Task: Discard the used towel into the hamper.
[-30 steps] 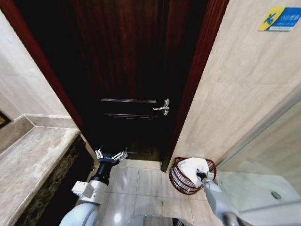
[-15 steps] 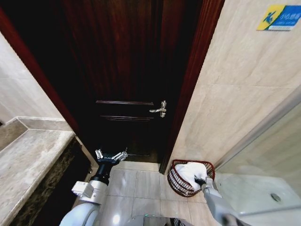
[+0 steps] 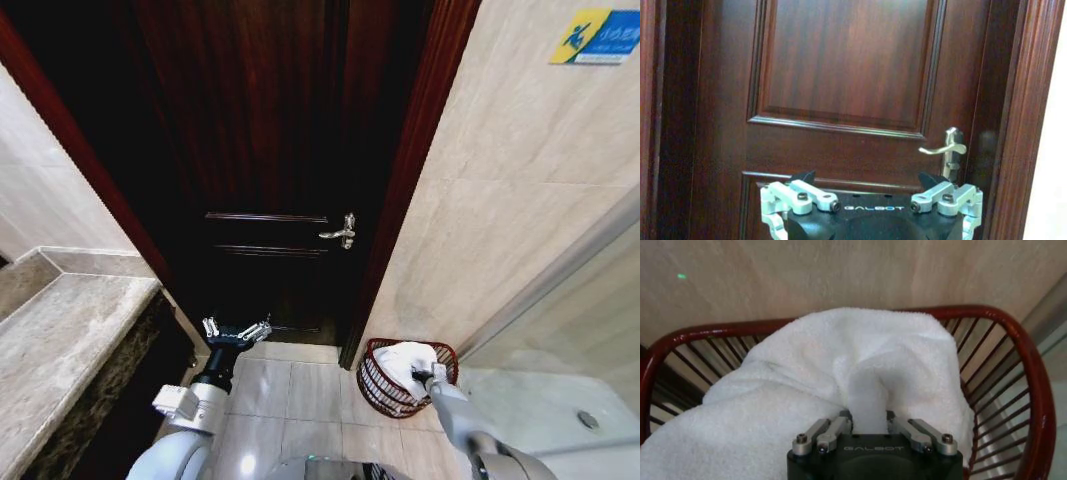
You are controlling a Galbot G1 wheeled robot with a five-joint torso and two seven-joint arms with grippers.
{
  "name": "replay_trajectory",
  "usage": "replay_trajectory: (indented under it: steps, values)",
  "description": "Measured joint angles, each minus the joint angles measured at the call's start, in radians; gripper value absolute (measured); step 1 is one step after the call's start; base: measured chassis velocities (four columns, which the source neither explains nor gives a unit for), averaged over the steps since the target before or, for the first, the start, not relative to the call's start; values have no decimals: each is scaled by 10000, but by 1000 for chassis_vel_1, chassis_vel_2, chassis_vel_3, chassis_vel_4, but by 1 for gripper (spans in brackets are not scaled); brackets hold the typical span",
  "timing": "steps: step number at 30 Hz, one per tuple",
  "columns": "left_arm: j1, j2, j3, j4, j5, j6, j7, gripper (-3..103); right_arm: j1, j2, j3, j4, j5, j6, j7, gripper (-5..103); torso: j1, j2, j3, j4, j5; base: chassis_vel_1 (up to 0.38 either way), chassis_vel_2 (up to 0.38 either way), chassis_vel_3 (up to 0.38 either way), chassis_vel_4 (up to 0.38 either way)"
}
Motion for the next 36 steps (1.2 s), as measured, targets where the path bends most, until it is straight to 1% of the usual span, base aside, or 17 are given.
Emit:
replay_trajectory:
  steps: [2, 4, 6, 8, 9, 10, 14, 18, 25, 27, 28, 29, 30, 32, 33, 34, 36]
  values:
    - [0, 0, 0, 0, 0, 0, 0, 100, -167, 23, 19, -3, 106, 652, -66, 31, -1, 0, 0, -2, 0, 0, 0, 0, 0]
    - [0, 0, 0, 0, 0, 0, 0, 100, -206, 43, 38, 11, 190, 726, -46, 33, 0, 0, 0, -2, 1, 0, 0, 0, 0]
    - [0, 0, 0, 0, 0, 0, 0, 100, -338, 55, 89, 111, 320, 816, -200, 25, 0, 0, 0, 0, -1, 0, 0, 0, 0]
    - [0, 0, 0, 0, 0, 0, 0, 100, -363, 54, 94, 121, 318, 829, -225, 25, 0, 0, 0, 0, -2, 0, 0, 0, 0]
    - [0, 0, 0, 0, 0, 0, 0, 100, -427, 53, 113, 126, 311, 851, -270, 21, 0, 0, 0, 0, -1, 0, 0, 0, 0]
    - [0, 0, 0, 0, -1, 0, 0, 100, -468, 43, 145, 91, 319, 881, -298, 14, 0, 0, 0, -1, 0, 0, 0, 0, 0]
    - [0, 0, 0, 0, 0, 0, 0, 100, -495, 8, 172, -22, 327, 925, -332, 12, -3, 0, -1, -1, -1, 0, 0, 0, 0]
    - [0, 0, 0, 0, 0, 0, 0, 100, -529, 7, 168, -20, 315, 918, -384, 12, -4, 1, -2, -1, -1, -35, 25, 30, -32]
    - [0, 0, 0, 0, 0, 0, 0, 100, -530, 64, 150, -51, 162, 735, -480, 12, -4, 1, -1, -3, -4, -132, 121, 127, -123]
    - [0, -1, 0, 0, 0, 0, -1, 100, -552, 90, 153, -49, -133, 478, -509, 12, -1, 1, 0, -1, 1, -167, 184, 189, -205]
    - [0, 0, 0, 0, 0, 0, 0, 100, -616, 99, 188, -72, -657, 172, -509, 12, 1, 1, -1, -3, -9, -211, 217, 234, -206]
    - [0, 0, 0, 0, 0, 0, 0, 100, -616, 99, 188, -72, -657, 172, -509, 12, 1, 1, -1, -3, -9, -211, 217, 234, -206]
    - [0, 0, 0, 0, 0, 0, 0, 100, -664, 100, 210, -121, -933, 108, -508, 12, 1, 2, -1, -2, -14, -211, 222, 234, -206]
    - [-1, 0, 1, 0, 0, 0, 0, 100, -981, 132, 263, -132, -1610, -129, -425, 12, 10, -1, 1, 1, 5, -196, 215, 193, -177]
    - [-2, 0, 1, 0, 0, 0, 0, 100, -1127, 121, 272, -67, -1665, -178, -348, 8, 15, -3, 3, -1, 3, -110, 131, 136, -139]
    - [-2, 0, 1, 0, 0, 0, 0, 100, -1127, 121, 272, -67, -1665, -178, -348, 8, 15, -3, 3, -1, 3, -110, 131, 136, -139]
    - [-1, 0, 0, 0, 0, 0, -1, 100, -1425, -3, 262, 217, -1277, -289, -306, 17, 8, -3, 2, 5, 4, -71, 103, 13, -52]
